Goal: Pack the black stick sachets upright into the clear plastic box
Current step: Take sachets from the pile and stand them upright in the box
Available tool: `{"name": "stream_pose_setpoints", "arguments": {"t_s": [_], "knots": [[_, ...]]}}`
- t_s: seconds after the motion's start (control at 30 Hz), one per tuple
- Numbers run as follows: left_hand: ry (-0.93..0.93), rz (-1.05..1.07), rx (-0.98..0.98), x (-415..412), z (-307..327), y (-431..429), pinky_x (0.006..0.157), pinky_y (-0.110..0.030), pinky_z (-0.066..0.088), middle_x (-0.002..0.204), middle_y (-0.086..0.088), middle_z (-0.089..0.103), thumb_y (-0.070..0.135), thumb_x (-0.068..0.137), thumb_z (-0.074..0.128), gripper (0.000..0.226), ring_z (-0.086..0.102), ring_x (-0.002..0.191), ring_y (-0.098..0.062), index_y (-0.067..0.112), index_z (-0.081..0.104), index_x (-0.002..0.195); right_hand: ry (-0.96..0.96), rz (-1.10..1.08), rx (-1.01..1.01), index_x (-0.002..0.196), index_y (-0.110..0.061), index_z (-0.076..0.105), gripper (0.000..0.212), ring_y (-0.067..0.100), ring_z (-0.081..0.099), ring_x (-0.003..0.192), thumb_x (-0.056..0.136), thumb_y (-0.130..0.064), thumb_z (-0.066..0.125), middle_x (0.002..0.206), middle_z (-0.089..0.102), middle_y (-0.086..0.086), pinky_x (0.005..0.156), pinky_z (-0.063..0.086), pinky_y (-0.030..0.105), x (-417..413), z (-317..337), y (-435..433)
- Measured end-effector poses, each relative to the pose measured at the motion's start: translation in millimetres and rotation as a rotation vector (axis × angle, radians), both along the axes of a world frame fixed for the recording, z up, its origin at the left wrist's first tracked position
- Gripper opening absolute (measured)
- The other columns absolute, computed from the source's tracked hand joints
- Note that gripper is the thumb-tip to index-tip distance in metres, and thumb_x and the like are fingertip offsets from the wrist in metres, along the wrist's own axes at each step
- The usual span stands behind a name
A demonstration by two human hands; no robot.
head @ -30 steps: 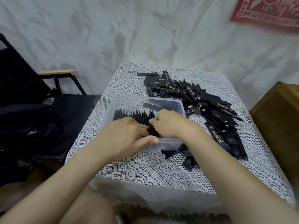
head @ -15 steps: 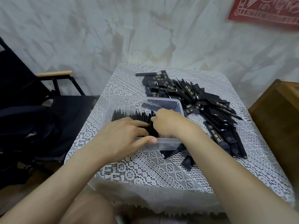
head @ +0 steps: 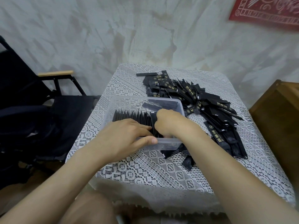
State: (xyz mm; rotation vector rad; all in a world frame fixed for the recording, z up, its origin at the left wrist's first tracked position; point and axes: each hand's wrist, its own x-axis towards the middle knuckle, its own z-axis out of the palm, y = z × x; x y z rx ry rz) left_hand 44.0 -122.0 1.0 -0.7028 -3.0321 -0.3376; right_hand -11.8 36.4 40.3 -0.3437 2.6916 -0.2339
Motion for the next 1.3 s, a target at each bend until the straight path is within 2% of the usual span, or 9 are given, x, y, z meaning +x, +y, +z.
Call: {"name": "stream_pose_setpoints", "arguments": {"t_s": [0.07,0.17,0.37,0.47,0.7,0.9,1.03,1.2,1.3], "knots": [[0.0,-0.002,-0.004,0,1,0,0.086,-0.036,0.054,0.138,0.026,0.056,0.08,0.088,0.008,0.075,0.05,0.126,-0.001,0.046,0.063,0.124,0.006,0.018,0.037,0.089,-0.007,0.047,0.014,0.023,0.05,0.076,0.103,-0.008,0.042,0.081,0.047,0.006,0.061,0.038,0.031,1,-1,-1],[0.003,0.0,-0.015,1,1,0,0.087,-0.034,0.053,0.139,0.028,0.055,0.08,0.087,0.006,0.076,0.049,0.126,0.0,0.046,0.063,0.125,0.053,0.025,0.092,0.097,-0.008,0.045,0.005,0.03,0.051,0.092,0.102,-0.009,0.046,0.106,0.06,0.013,0.074,0.038,0.034,0,-9,-5],[0.003,-0.003,-0.028,0,1,1,0.087,-0.034,0.053,0.139,0.027,0.055,0.08,0.087,0.005,0.076,0.048,0.128,-0.001,0.047,0.062,0.126,-0.006,-0.066,-0.024,0.076,-0.011,0.042,0.024,0.02,0.048,0.06,0.1,-0.006,0.042,0.072,0.052,0.007,0.05,0.035,0.03,-7,-8,-1],[0.001,0.0,-0.034,0,1,0,0.088,-0.035,0.053,0.138,0.026,0.056,0.08,0.086,0.003,0.079,0.048,0.128,-0.001,0.046,0.062,0.125,-0.047,-0.089,-0.098,0.083,-0.01,0.048,0.022,0.025,0.058,0.065,0.103,-0.014,0.04,0.079,0.06,0.011,0.056,0.042,0.029,-11,-10,-2],[0.012,-0.005,-0.025,1,0,1,0.087,-0.035,0.054,0.137,0.025,0.057,0.08,0.087,0.004,0.079,0.05,0.127,-0.002,0.044,0.064,0.124,-0.03,-0.052,-0.055,0.076,-0.012,0.039,0.03,0.02,0.045,0.066,0.106,-0.014,0.041,0.075,0.048,0.006,0.054,0.033,0.031,-7,-9,0],[0.006,-0.008,-0.037,0,1,1,0.086,-0.036,0.054,0.135,0.026,0.058,0.081,0.087,0.002,0.082,0.052,0.123,-0.003,0.044,0.065,0.124,-0.015,-0.042,-0.055,0.113,-0.006,0.054,0.014,0.029,0.051,0.092,0.107,-0.013,0.044,0.101,0.057,0.012,0.074,0.038,0.032,-6,-11,0],[0.011,-0.007,-0.047,-1,0,0,0.087,-0.035,0.052,0.137,0.026,0.057,0.079,0.089,0.006,0.076,0.051,0.124,-0.002,0.044,0.064,0.124,-0.043,-0.039,-0.045,0.112,-0.009,0.052,0.014,0.031,0.052,0.093,0.104,-0.009,0.04,0.122,0.061,0.018,0.075,0.039,0.032,-4,-12,1],[0.022,-0.015,-0.037,-1,0,0,0.087,-0.038,0.053,0.131,0.023,0.062,0.078,0.091,0.009,0.075,0.057,0.118,-0.007,0.041,0.068,0.119,-0.05,-0.061,-0.05,0.13,-0.004,0.049,0.029,0.03,0.048,0.095,0.102,-0.006,0.04,0.127,0.06,0.019,0.075,0.036,0.033,-2,-11,0],[0.041,-0.033,-0.019,-1,1,0,0.087,-0.04,0.052,0.124,0.02,0.067,0.077,0.092,0.014,0.073,0.06,0.112,-0.01,0.038,0.069,0.118,-0.043,-0.065,-0.048,0.122,-0.005,0.052,0.024,0.031,0.05,0.094,0.1,-0.005,0.042,0.111,0.062,0.015,0.069,0.037,0.031,-4,-12,0]]}}
